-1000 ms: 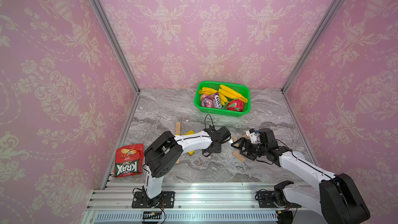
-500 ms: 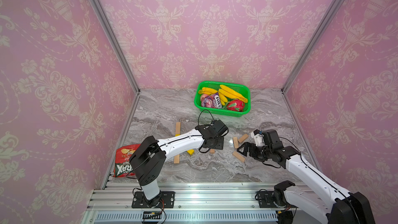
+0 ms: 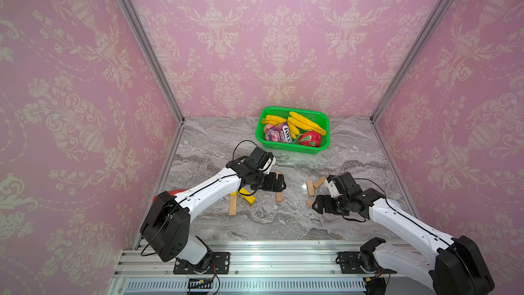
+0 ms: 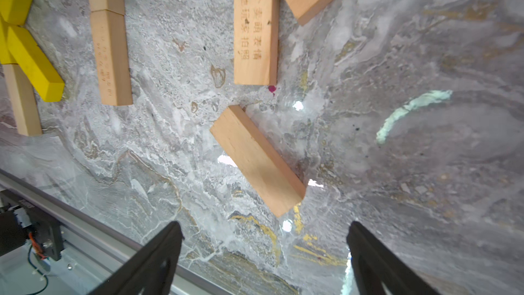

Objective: Assemble the letter k with building blocks
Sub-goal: Assemble the building block at the center of the board, then pick up the building block from the center of the board.

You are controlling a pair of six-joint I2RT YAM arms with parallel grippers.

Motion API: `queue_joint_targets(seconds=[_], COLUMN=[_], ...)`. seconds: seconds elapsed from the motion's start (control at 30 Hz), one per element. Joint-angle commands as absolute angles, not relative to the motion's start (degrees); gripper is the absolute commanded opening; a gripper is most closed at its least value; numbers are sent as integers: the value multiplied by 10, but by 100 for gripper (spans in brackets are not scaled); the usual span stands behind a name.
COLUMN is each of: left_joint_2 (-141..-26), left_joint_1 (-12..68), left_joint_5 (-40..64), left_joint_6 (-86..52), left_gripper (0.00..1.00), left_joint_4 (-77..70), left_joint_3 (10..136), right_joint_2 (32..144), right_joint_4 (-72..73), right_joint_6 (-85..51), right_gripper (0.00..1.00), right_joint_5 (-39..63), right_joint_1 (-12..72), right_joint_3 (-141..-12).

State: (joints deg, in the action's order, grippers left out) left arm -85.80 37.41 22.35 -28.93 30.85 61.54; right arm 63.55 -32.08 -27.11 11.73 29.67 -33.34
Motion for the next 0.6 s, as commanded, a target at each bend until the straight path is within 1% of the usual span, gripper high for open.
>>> queue_joint_targets(seconds=[0.0, 0.1, 0.17, 0.3, 0.4, 0.57], left_joint_2=[-854, -853, -852, -849, -835, -823], left_joint_1=[361, 350, 338, 322, 314, 304], left_joint_5=[289, 321, 335, 361, 365, 356], left_joint_6=[-271, -298, -315, -336, -345, -355], left_gripper=[97, 97, 97, 97, 98, 99], left_joint_4=[300, 258, 238, 227, 229, 242], left_joint_3=[591, 568, 554, 541, 535, 522], right_joint_2=[660, 685, 705, 742, 765, 798], right_joint_4=[-336, -353, -364, -365, -363, -362], right_joint_6=[-250, -229, -212, -183, -172, -173], right_gripper=[90, 86, 81, 73, 71, 70], right_joint_5=[34, -14, -41, -44, -43, -50], right_joint_1=[324, 344, 352, 360, 373, 397], right_joint_3=[-372, -399, -419, -440, -446, -449])
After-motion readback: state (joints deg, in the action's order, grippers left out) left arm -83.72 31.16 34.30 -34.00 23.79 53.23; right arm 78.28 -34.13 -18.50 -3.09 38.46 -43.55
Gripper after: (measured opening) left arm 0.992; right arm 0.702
